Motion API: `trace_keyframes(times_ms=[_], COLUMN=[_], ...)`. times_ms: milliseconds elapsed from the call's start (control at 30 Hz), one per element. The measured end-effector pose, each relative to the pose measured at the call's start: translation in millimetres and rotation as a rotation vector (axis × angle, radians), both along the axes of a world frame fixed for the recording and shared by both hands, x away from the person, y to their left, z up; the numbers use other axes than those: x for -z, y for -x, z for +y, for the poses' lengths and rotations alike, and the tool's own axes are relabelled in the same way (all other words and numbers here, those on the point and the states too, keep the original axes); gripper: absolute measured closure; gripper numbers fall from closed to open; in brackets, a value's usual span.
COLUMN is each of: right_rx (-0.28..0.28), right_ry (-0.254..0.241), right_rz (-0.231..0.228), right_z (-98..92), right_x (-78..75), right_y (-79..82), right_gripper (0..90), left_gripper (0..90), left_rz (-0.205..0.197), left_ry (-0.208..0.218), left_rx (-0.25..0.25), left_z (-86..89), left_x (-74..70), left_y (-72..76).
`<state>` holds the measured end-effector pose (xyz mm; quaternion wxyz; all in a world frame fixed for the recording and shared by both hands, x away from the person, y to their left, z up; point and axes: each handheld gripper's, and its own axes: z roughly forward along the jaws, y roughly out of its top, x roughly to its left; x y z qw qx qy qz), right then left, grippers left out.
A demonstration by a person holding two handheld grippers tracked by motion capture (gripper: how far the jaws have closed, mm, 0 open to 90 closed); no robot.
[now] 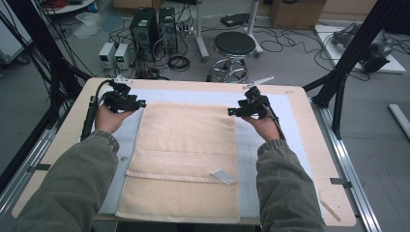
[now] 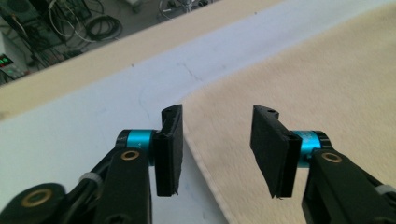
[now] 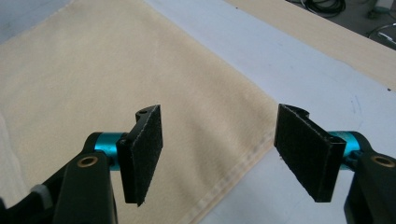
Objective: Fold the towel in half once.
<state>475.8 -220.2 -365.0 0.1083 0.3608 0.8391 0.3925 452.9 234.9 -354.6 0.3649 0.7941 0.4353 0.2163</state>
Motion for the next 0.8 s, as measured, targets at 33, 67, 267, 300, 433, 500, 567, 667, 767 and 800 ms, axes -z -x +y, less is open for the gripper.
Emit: trace_keyframes(times_ms=[33, 67, 267, 300, 433, 500, 567, 667, 767, 800], right_rx=[-0.005, -0.017, -0.048, -0.060, -0.120, -0.137, -0.142, -0.137, -0.130, -0.142], right_ry=[-0.006, 0.001, 0.031, 0.033, 0.044, 0.046, 0.050, 0.037, 0.011, 0.018], right_rz=[0.007, 0.002, -0.037, -0.045, -0.052, -0.055, -0.065, -0.076, -0.076, -0.053], right_z=[0.0, 0.4, 1.0, 1.5, 3.8, 3.5, 2.5, -1.3, -5.3, -5.1], right_x=[1.8, 3.8, 5.3, 5.1, 7.9, 10.2, 12.0, 14.1, 17.7, 18.5], right_y=[3.4, 6.6, 34.1, 39.4, 61.4, 72.3, 81.8, 94.1, 106.3, 108.0], right_gripper=[31.5, 30.8, 29.8, 29.7, 29.7, 29.5, 28.4, 26.6, 25.2, 23.4], left_gripper=[53.5, 52.8, 47.7, 46.8, 43.4, 42.7, 42.3, 39.9, 38.3, 37.8], left_rz=[-0.003, -0.006, -0.027, -0.036, -0.048, -0.056, -0.060, -0.057, -0.060, -0.053], left_ry=[0.007, 0.010, 0.026, 0.028, 0.024, 0.028, 0.029, 0.026, 0.041, 0.041], left_rx=[0.006, 0.011, 0.067, 0.077, 0.121, 0.131, 0.133, 0.137, 0.149, 0.158], left_z=[1.3, 2.0, 2.9, 2.4, 3.4, 5.0, 7.8, 11.6, 12.9, 12.2], left_x=[2.3, 4.2, 11.4, 12.4, 18.5, 23.1, 26.8, 30.2, 32.5, 32.8], left_y=[4.1, 8.3, 33.9, 38.8, 59.3, 69.1, 77.8, 87.9, 99.0, 102.7])
